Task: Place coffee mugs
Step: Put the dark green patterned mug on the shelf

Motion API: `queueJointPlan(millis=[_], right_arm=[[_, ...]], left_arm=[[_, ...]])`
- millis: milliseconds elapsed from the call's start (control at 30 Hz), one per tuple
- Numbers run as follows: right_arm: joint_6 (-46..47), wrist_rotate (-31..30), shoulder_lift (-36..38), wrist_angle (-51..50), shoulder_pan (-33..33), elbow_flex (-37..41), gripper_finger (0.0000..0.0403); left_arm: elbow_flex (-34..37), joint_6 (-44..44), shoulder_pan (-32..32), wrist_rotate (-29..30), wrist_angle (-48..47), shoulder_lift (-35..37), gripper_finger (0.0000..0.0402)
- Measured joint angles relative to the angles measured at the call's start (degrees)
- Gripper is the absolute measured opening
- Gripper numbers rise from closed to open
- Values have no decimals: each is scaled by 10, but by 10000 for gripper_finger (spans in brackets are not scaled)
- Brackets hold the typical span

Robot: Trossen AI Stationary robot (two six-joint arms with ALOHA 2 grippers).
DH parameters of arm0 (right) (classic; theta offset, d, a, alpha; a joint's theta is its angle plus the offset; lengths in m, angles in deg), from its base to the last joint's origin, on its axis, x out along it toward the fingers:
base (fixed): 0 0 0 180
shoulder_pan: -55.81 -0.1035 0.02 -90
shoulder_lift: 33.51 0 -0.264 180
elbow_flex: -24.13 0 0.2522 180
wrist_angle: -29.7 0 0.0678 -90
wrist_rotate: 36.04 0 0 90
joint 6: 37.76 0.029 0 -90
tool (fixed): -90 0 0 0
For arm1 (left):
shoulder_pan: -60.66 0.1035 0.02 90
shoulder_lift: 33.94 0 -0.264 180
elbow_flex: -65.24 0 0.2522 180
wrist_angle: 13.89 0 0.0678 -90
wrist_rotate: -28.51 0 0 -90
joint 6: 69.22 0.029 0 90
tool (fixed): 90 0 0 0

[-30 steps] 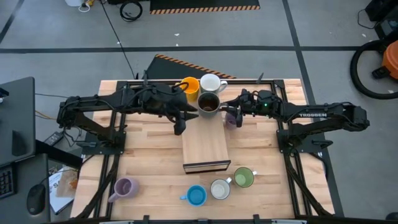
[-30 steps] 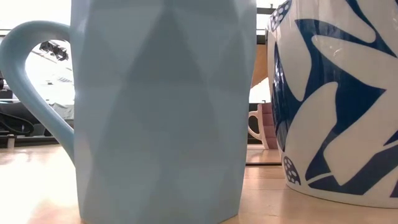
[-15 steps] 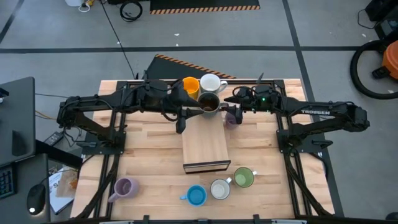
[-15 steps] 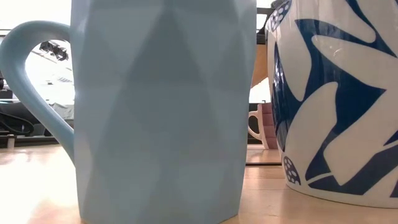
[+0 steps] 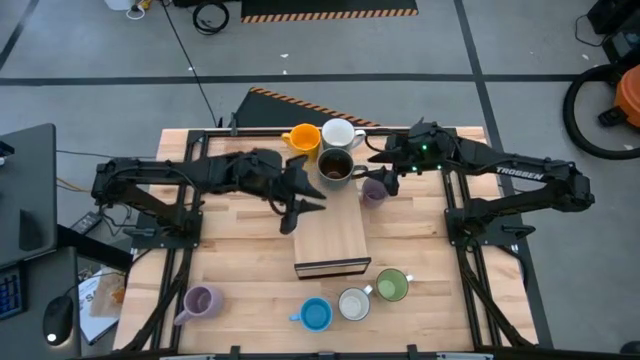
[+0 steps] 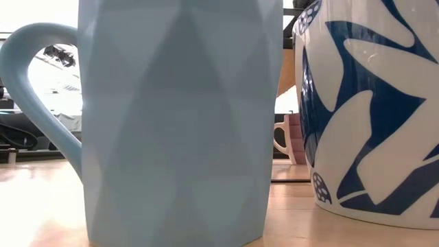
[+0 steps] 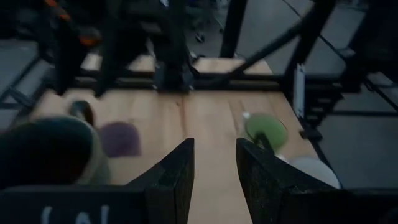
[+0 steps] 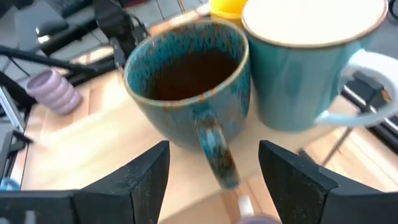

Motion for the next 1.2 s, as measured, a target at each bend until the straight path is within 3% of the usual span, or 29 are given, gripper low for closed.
queueJointPlan(millis=[500, 700, 867, 967, 1200], right_arm=[[-27, 0, 0, -178, -7, -29, 252], [-30, -4, -1, -195, -7, -14, 252], [-43, -4, -1, -183, -8, -12, 250], [-62, -8, -1, -153, -9, -12, 249], [-94, -21, -8, -125, -7, -12, 249]], left_arm=[[6, -63, -22, 6, -132, 4, 125], [5, -125, -21, -11, -167, 4, 125], [5, -174, -21, -43, -259, 4, 125], [5, -176, -21, -6, -269, 4, 125], [5, -134, -21, 185, -239, 0, 125]])
